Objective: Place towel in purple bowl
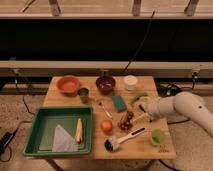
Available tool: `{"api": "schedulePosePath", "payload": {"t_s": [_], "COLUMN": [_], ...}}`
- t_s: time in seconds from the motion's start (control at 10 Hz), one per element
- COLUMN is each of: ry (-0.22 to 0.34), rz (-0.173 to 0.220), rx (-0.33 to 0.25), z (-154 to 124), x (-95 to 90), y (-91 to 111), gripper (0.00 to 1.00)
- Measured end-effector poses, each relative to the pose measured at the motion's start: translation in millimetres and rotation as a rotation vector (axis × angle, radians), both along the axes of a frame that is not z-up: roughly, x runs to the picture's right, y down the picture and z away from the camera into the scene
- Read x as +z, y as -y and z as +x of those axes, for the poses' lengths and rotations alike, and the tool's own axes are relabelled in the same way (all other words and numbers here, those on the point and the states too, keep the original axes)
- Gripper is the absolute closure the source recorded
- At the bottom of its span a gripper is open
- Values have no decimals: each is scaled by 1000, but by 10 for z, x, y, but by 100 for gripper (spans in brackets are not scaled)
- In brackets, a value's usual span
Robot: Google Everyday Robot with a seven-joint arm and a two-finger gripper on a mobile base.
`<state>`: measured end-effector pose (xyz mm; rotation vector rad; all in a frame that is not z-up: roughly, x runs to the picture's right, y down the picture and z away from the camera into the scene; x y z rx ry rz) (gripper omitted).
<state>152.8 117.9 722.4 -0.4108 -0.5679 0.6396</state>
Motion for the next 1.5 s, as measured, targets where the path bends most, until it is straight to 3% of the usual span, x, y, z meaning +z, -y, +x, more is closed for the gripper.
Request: {"api": "schedulePosePath", "payload": {"t_s": [0.4,0.7,1.2,1.5], "ry": [97,175,303,329], "rz": [28,22,-12,-19], "rx": [6,-15,-53,-63], "z": [-621,-1176,-1839,-2208], "x": [-205,-328,-755,-786], "y": [41,-51,-437,-543], "gripper": [20,20,20,20]}}
